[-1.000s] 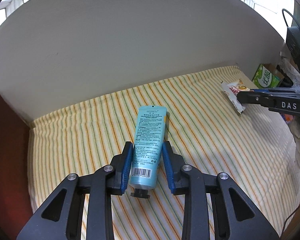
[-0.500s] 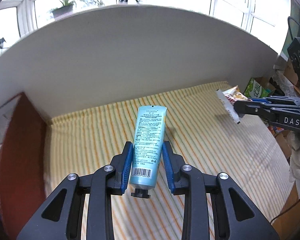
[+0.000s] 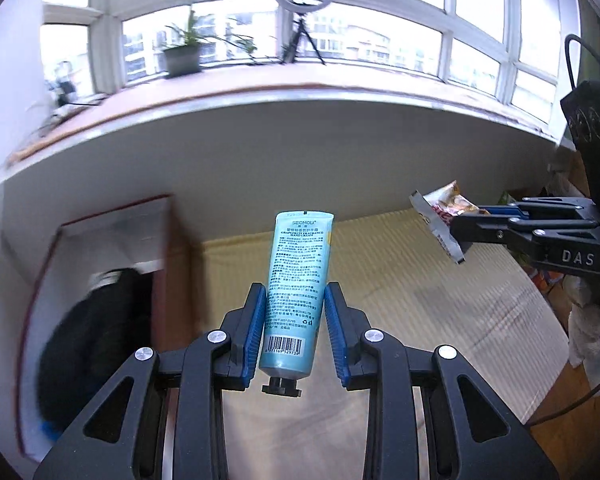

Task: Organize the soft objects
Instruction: 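Lift the tube with the left gripper while the right carries the packet to the shoebox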

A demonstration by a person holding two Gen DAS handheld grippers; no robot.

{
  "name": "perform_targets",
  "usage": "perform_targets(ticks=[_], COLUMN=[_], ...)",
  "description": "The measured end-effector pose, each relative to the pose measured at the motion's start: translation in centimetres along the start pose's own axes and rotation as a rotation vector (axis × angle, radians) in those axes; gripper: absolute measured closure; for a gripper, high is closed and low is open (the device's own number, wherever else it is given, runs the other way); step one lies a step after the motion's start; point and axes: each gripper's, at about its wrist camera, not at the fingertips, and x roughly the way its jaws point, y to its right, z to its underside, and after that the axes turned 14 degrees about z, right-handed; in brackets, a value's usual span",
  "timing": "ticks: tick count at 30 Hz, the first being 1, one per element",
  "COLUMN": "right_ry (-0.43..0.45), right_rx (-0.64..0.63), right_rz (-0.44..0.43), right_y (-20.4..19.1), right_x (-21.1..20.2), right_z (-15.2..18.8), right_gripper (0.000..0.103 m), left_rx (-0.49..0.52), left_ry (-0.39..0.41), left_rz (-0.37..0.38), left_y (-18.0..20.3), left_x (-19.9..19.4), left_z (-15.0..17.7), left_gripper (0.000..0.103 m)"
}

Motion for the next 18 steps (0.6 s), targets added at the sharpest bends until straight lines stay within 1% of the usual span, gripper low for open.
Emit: perform_targets(ticks=[4,7,11,18], right_ry=[0.009,0.012,-0.001,-0.017], right_rx=[-0.053,-0.093,-0.154,-0.232], right_rz=[-0.054,-0.095,-0.151,-0.207], right_y=[-4.2,-7.6,-12.3,-18.6], right_x=[-0.8,-1.0,-0.6,0.4], right_z=[-0.8,-1.0,-0.8,-0.2], right_gripper=[0.088,0.088,0.088,0.088], left_rx=[-0.028,-0.057,-0.075,-0.120], left_ry=[0.031,0.036,0.034,0.028], left_rz=[-0.056,-0.089,-0.143,-0.202], left_y=[-3.2,-5.4,-8.5,-12.9], left_x=[-3.3,-4.7,-6.0,-6.3], left_z=[0.8,1.0,1.0,0.3], left_gripper=[0.075,0.075,0.075,0.075])
